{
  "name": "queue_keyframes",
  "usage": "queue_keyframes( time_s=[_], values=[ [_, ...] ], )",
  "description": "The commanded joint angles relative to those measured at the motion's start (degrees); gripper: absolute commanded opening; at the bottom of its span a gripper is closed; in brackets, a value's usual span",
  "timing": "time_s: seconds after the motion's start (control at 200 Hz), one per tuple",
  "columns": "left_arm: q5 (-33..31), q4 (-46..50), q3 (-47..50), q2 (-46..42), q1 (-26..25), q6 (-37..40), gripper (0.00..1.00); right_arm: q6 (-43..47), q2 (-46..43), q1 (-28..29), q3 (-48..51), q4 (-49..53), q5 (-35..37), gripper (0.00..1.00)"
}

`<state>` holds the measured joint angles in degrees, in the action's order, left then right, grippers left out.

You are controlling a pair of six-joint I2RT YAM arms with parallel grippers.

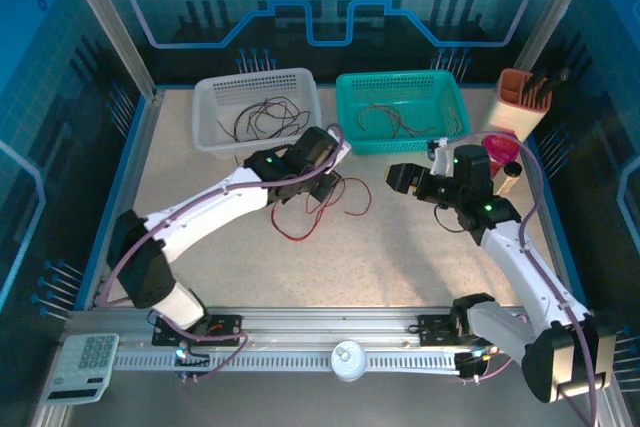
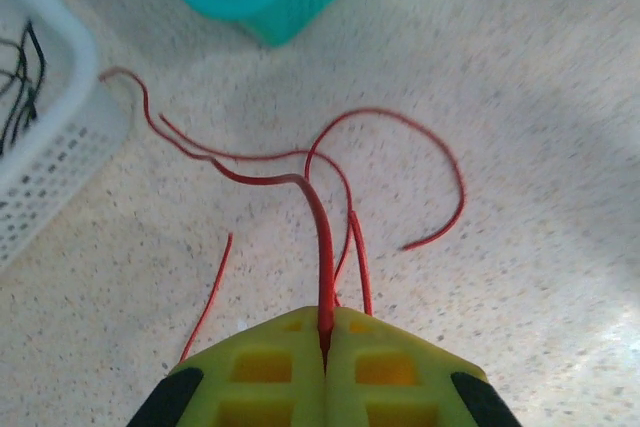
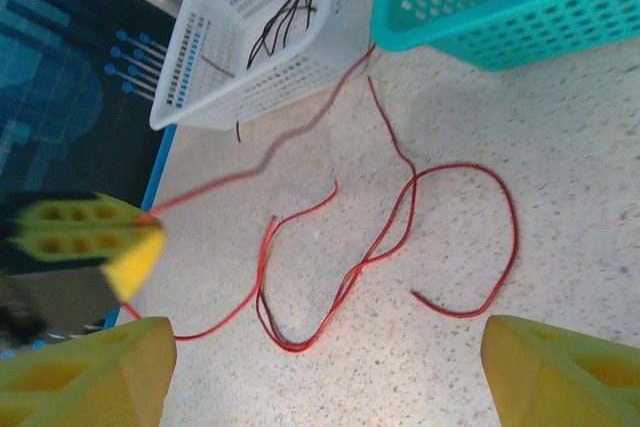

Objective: Untangle the cables

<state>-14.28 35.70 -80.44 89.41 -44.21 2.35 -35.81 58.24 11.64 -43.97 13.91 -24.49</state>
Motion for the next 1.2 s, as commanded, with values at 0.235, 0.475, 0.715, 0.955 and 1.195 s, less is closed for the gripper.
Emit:
queue_keyframes(
  time_s=[0.235,0.475,0.715,0.955,1.195],
  values=[
    [6.3,-0.9,-4.8,-7.5,0.0,0.8,0.00,1.0,4.8,6.4,-5.6,-3.3,0.7,0.81],
    [10.8,-1.5,-9.7,-10.1,0.0,-0.7,0.00,1.9,5.8,7.7,-6.1,-4.9,-0.4,0.81],
    [14.8,-2.9,-14.6,-11.5,0.0,-2.6,0.00,5.0,5.3,8.6,-7.7,-6.0,-1.8,0.82],
    [19.1,-4.8,-18.1,-12.1,0.0,-5.2,0.00,7.2,3.1,8.6,-7.7,-8.3,-3.3,0.83],
    [23.1,-5.7,-21.4,-11.4,0.0,-7.8,0.00,10.5,1.3,8.8,-8.8,-7.6,0.2,0.83]
  ],
)
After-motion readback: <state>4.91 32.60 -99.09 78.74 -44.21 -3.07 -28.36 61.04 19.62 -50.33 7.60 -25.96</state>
